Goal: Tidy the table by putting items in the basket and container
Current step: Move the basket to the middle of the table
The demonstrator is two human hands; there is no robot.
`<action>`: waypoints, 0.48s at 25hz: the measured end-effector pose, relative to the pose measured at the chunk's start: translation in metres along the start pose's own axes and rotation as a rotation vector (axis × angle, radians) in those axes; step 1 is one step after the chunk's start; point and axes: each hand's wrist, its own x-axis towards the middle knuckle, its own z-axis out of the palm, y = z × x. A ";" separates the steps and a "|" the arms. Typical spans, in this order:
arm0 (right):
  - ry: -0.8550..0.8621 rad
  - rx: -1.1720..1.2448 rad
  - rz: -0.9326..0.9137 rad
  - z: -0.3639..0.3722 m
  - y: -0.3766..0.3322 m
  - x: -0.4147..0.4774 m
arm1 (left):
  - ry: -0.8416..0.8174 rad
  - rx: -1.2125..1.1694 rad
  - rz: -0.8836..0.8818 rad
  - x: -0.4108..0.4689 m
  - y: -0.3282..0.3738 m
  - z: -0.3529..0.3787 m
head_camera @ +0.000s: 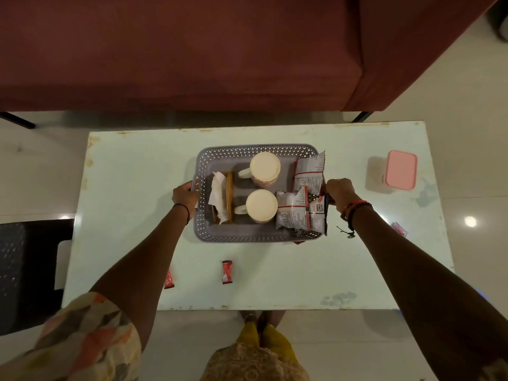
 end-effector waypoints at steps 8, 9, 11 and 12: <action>-0.019 0.031 0.055 0.002 -0.023 -0.001 | -0.036 -0.022 -0.020 0.009 0.005 -0.003; -0.019 0.033 0.049 0.002 -0.026 -0.002 | -0.043 -0.025 -0.020 0.010 0.006 -0.003; -0.004 0.049 0.050 0.002 -0.028 -0.002 | -0.036 -0.018 -0.014 0.011 0.010 -0.003; 0.015 0.062 0.064 0.002 -0.027 -0.001 | -0.025 -0.011 -0.007 0.010 0.013 -0.003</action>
